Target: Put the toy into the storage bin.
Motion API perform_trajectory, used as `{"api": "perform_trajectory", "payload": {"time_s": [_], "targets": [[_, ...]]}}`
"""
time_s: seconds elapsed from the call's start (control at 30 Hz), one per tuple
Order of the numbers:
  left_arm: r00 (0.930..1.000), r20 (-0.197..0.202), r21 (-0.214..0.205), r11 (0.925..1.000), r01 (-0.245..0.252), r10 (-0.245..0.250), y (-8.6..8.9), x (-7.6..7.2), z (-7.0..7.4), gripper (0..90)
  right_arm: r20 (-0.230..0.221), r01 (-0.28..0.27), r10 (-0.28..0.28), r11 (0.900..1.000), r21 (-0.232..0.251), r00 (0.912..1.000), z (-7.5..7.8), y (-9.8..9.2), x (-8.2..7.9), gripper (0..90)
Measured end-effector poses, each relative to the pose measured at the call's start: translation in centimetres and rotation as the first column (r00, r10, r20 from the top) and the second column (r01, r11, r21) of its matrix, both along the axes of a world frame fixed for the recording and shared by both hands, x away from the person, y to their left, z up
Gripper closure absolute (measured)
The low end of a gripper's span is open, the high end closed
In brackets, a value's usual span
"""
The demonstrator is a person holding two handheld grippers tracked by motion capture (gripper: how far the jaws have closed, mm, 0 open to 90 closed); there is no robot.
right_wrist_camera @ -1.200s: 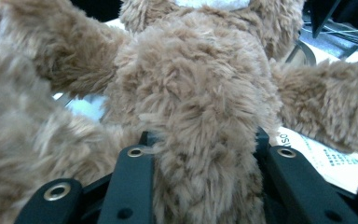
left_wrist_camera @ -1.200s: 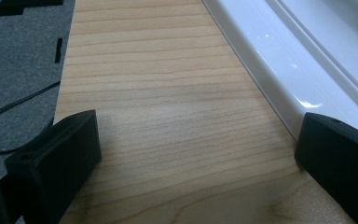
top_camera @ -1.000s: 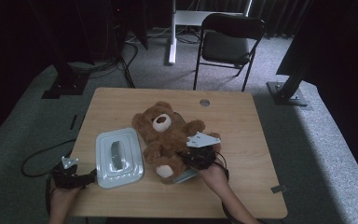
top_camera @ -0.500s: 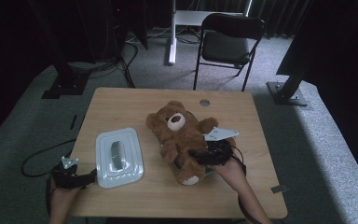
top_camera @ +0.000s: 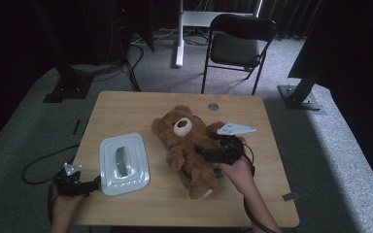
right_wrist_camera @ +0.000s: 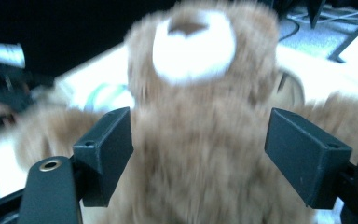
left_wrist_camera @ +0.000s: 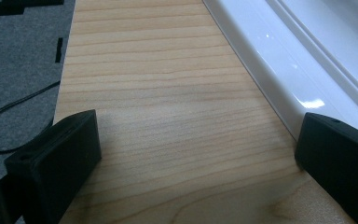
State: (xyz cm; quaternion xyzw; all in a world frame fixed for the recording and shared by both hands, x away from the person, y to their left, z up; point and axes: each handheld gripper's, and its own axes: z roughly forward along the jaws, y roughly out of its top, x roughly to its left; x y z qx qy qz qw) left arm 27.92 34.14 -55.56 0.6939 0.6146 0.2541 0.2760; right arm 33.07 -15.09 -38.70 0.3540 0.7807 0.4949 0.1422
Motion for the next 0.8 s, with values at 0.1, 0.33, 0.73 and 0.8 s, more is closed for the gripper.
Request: {"api": "perform_trajectory", "payload": {"time_s": [0.1,0.33,0.73,0.8], "targets": [[1.0000,0.001,-0.001,1.0000,-0.001,0.001,0.0,0.0,0.0,0.8,0.026,0.031,-0.032,0.9994,0.012,0.9992,1.7,0.7,0.8,22.5],[1.0000,0.002,-0.001,1.0000,0.002,-0.002,0.0,0.0,0.0,0.8,0.030,0.018,-0.019,0.9992,0.034,0.9994,4.1,3.9,3.1,22.2],[1.0000,0.001,-0.003,1.0000,0.005,-0.005,0.0,0.0,0.0,0.8,-0.080,0.024,-0.035,0.9916,-0.127,0.9962,0.7,7.6,7.2,28.6],[1.0000,0.001,-0.003,1.0000,0.005,-0.005,0.0,0.0,0.0,0.8,-0.084,0.022,-0.034,0.9911,-0.131,0.9959,0.1,7.3,7.3,28.6]]}}
